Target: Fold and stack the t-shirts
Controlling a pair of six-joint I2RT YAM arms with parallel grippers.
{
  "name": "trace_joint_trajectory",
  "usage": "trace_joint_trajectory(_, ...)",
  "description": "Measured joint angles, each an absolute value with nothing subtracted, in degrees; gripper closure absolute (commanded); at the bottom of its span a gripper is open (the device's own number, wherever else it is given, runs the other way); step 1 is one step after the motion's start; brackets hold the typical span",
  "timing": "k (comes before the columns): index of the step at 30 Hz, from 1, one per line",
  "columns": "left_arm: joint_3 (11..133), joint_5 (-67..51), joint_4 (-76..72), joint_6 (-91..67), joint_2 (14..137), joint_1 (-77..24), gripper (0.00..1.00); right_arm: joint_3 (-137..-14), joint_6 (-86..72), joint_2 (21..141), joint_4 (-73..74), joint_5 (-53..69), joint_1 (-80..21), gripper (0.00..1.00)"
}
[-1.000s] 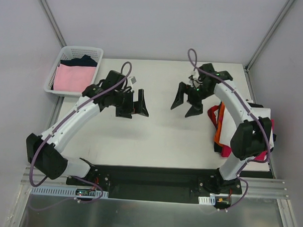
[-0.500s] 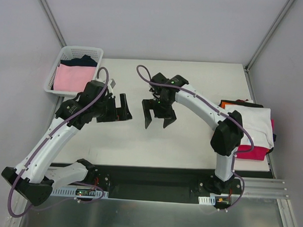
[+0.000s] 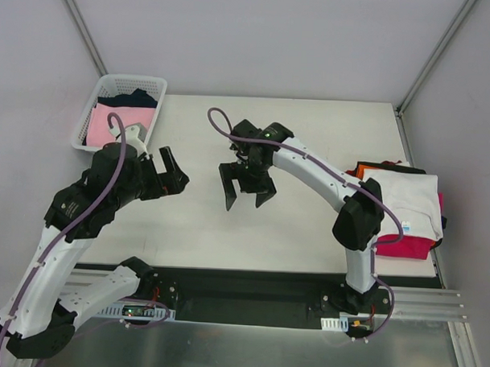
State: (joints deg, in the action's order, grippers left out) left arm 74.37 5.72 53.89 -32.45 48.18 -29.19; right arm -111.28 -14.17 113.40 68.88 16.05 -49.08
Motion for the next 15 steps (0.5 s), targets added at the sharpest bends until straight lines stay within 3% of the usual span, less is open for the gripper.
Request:
trace_joint_trajectory(7,77.1,11.9,59.4,-33.7,45.3,-29.2,0.01,-99.5,-14.8,108.4,65.6,15.2,-51.3,0.04)
trace_joint_trajectory(15,77.3,14.0,65.1,-38.0,43.3,-29.2,0.01,-94.4,-15.4,100.1,63.7,15.2,-55.2,0.04)
